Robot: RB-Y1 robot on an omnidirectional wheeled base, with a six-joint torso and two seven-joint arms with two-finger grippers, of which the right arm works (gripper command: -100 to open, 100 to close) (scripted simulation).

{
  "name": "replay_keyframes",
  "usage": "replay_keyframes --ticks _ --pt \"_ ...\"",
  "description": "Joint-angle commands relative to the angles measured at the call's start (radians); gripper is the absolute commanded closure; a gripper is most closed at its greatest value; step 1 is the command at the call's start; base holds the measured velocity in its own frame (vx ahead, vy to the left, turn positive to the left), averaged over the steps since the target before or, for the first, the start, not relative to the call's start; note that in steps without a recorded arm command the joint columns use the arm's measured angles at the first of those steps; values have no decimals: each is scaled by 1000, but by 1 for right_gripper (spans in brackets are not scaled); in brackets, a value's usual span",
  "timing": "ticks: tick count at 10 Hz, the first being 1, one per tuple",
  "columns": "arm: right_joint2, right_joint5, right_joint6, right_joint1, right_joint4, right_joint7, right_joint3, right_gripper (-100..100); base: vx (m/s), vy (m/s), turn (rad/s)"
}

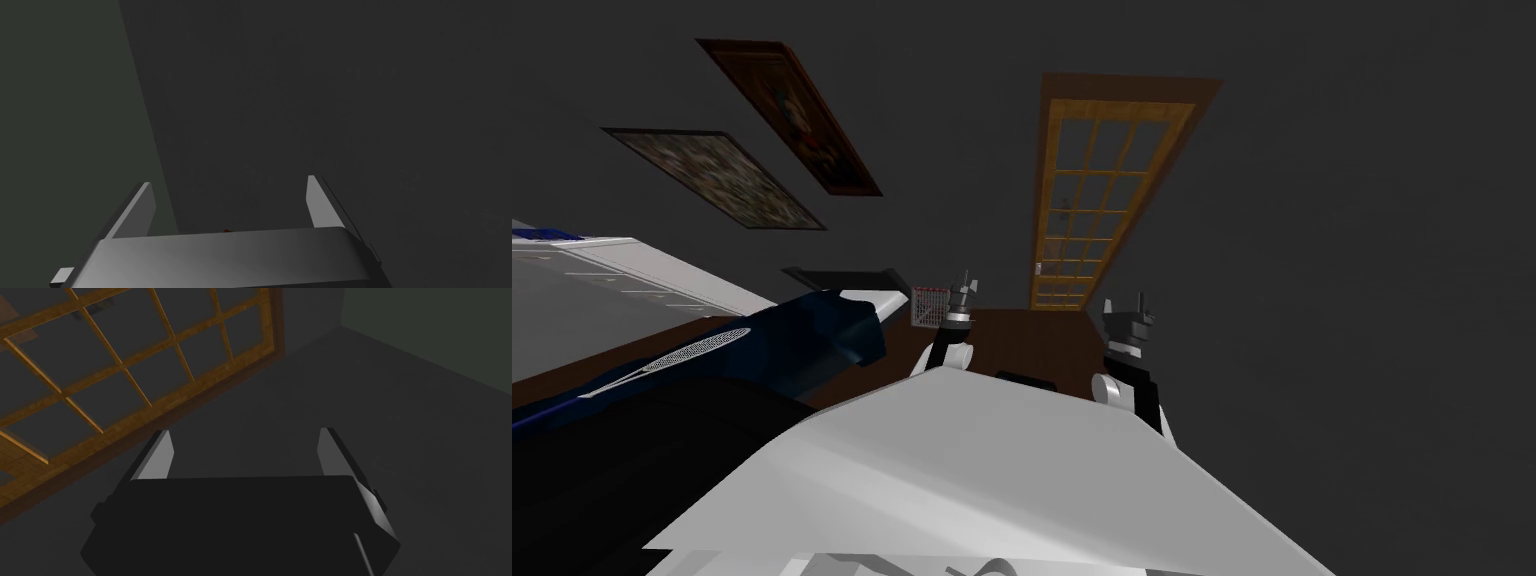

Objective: Pull the door open

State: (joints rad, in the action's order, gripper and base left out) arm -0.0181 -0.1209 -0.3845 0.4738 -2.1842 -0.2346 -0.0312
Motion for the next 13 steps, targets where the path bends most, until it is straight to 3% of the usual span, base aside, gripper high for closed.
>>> replay_keyframes --ticks 1,13 --pt "-14 -23 -22 -3 36 -33 -14 -100 132 21 86" --pt "-88 -175 -130 -63 276 -232 -89 -100 111 18 76"
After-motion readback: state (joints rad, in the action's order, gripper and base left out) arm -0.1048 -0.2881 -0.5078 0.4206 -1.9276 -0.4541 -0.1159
